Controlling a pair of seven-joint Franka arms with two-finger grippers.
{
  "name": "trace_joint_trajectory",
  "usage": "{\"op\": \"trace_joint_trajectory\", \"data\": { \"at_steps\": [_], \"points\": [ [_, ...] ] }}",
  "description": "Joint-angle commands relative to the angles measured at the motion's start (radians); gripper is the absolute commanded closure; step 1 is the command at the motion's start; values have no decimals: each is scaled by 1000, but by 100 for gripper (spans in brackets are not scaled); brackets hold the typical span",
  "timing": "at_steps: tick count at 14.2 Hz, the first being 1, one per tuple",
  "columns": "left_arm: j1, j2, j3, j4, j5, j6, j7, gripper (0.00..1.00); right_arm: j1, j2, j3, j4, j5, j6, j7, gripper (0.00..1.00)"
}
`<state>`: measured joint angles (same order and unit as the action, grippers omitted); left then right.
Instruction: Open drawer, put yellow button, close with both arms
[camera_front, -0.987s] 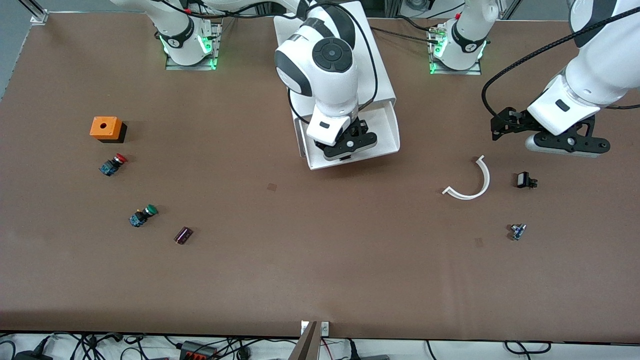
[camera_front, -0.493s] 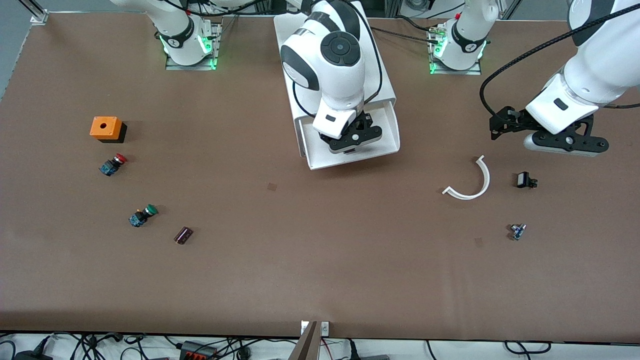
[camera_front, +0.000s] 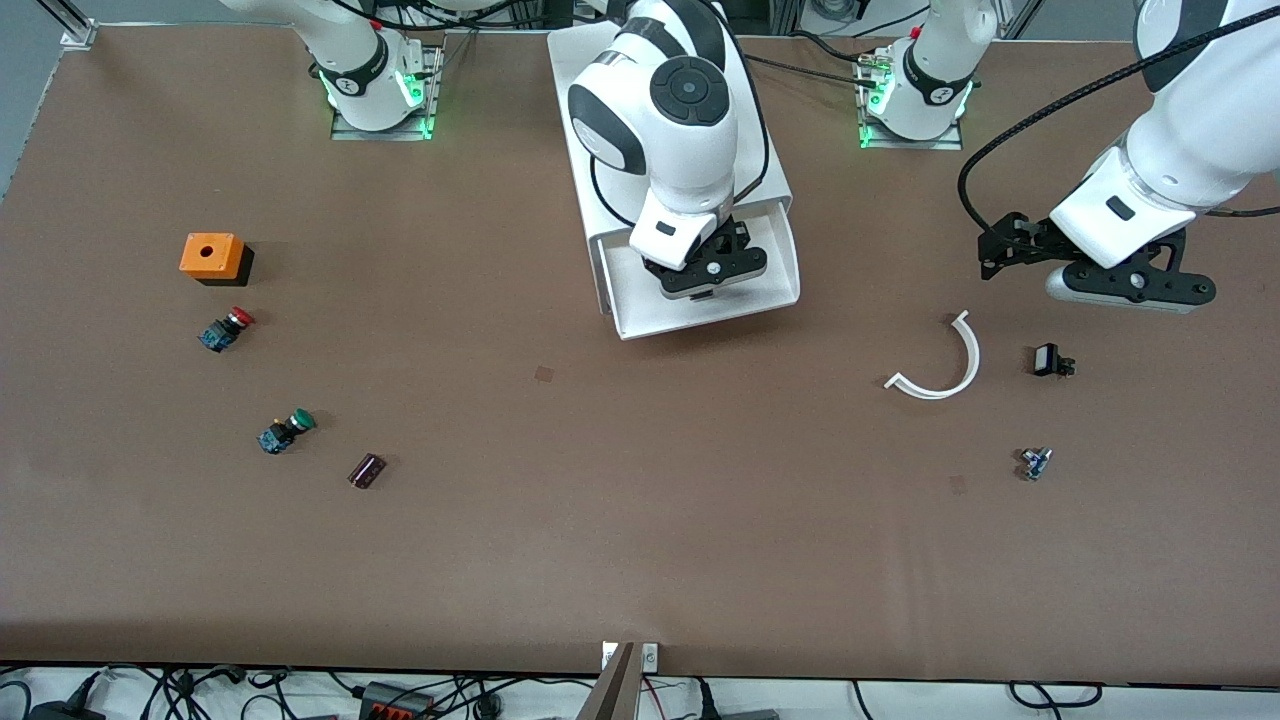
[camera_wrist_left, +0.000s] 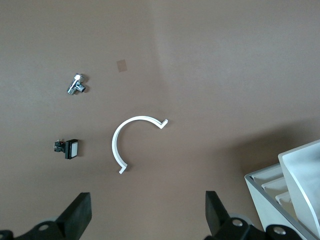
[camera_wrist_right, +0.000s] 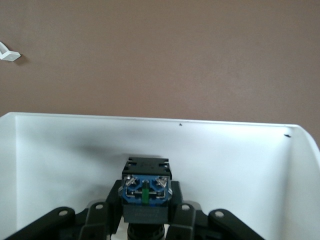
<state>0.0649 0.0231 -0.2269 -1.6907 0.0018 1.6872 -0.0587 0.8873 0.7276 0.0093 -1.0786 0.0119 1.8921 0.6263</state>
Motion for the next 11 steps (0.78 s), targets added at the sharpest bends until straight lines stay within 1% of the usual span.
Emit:
{"op": "trace_joint_trajectory", "data": {
  "at_steps": [1, 2, 3, 4, 5, 6, 7, 11],
  "points": [
    [1, -15, -3, -3, -11, -6, -9, 0, 10, 13, 1, 22, 10, -24, 33, 100],
    [1, -15, -3, -3, -11, -6, -9, 0, 10, 13, 0, 22, 10, -24, 35, 93],
    [1, -15, -3, -3, -11, -8, -9, 0, 9, 13, 0, 22, 8, -25, 33, 82],
    [1, -15, -3, -3, -11, -6, -9, 0, 9, 13, -2, 20, 6, -31, 35, 78],
    [0, -15, -3, -3, -11, -6, -9, 0, 9, 13, -2, 20, 3, -34, 35, 60],
    [0, -15, -3, -3, -11, -6, -9, 0, 10, 15, -5, 19, -4, -34, 36, 8],
    [0, -15, -3, -3, -11, -6, -9, 0, 12, 15, -6, 19, -6, -34, 38, 0],
    [0, -15, -5, -3, -11, -6, -9, 0, 10, 10, -12, 25, -3, -38, 41, 0]
  ]
}}
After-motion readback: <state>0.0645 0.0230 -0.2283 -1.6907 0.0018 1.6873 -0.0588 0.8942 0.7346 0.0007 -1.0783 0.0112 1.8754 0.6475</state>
